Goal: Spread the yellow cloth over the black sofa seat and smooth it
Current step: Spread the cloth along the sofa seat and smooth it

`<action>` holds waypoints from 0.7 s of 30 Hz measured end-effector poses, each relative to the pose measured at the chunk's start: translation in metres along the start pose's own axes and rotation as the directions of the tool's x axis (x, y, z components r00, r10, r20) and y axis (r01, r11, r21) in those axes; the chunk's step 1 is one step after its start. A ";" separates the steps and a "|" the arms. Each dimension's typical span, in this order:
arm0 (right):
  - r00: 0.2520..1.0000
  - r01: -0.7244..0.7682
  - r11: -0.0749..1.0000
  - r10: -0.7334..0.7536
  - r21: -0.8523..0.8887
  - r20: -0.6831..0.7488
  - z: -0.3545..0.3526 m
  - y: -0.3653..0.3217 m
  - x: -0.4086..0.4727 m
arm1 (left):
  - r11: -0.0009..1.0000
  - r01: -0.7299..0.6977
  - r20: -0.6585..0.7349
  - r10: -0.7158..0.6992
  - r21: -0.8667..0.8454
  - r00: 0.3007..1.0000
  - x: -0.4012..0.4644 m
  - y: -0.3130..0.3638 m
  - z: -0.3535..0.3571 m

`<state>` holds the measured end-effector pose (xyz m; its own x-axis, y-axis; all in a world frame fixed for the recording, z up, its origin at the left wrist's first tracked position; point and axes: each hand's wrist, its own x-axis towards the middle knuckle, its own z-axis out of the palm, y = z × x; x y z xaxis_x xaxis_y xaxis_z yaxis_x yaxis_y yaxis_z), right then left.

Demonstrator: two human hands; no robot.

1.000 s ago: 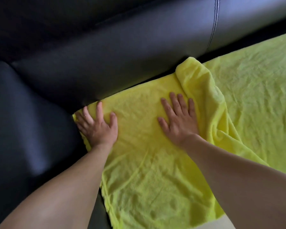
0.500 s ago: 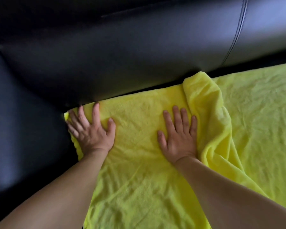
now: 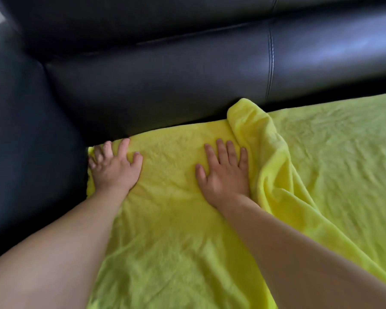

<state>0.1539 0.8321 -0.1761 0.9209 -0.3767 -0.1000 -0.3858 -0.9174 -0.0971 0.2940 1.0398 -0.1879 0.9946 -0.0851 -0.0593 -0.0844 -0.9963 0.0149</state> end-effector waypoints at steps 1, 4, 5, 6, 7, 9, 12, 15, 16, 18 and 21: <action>1.000 0.011 1.000 -0.011 0.018 0.028 -0.002 0.000 0.002 | 0.999 0.009 0.004 -0.009 0.046 1.000 -0.002 0.001 -0.007; 0.991 0.048 0.975 -0.074 0.215 0.114 -0.023 0.003 0.000 | 0.993 0.030 -0.069 -0.022 0.113 0.997 -0.025 0.021 -0.032; 0.990 0.056 0.942 -0.096 0.331 0.107 -0.032 0.007 -0.003 | 0.998 0.021 -0.111 -0.014 0.059 0.994 -0.039 0.034 -0.037; 0.993 0.076 0.893 -0.108 0.444 0.048 -0.043 0.017 -0.014 | 0.999 -0.009 -0.137 0.004 -0.038 0.991 -0.062 0.050 -0.040; 0.996 0.080 0.827 -0.093 0.556 -0.005 -0.055 0.025 -0.019 | 0.990 -0.033 -0.115 0.017 -0.136 0.993 -0.080 0.067 -0.044; 0.990 0.090 0.748 0.005 0.658 -0.142 -0.077 0.051 -0.041 | 0.964 -0.113 -0.107 0.089 -0.240 0.990 -0.123 0.096 -0.045; 0.954 0.097 0.774 0.108 0.626 -0.281 -0.092 0.104 -0.085 | 0.925 -0.313 -0.218 0.267 -0.215 0.939 -0.181 0.121 -0.036; 0.966 0.008 0.876 0.117 0.482 -0.229 -0.081 0.160 -0.116 | 0.901 -0.355 -0.123 0.335 -0.248 0.934 -0.207 0.134 -0.021; 0.985 -0.024 0.908 0.094 0.418 -0.148 -0.072 0.175 -0.120 | 0.904 -0.350 -0.079 0.342 -0.247 0.937 -0.211 0.135 -0.014; 0.999 -0.050 0.968 0.047 0.247 0.020 -0.048 0.203 -0.121 | 0.910 -0.365 -0.075 0.357 -0.199 0.931 -0.215 0.135 -0.002; 0.999 -0.049 0.993 0.048 0.105 0.011 -0.022 0.236 -0.115 | 0.915 -0.362 -0.134 0.342 -0.180 0.930 -0.214 0.131 0.004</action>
<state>-0.0419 0.6558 -0.1660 0.9005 -0.4193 -0.1150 -0.4344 -0.8792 -0.1958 0.0700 0.9274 -0.1778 0.9044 -0.4183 0.0842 -0.4264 -0.8787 0.2147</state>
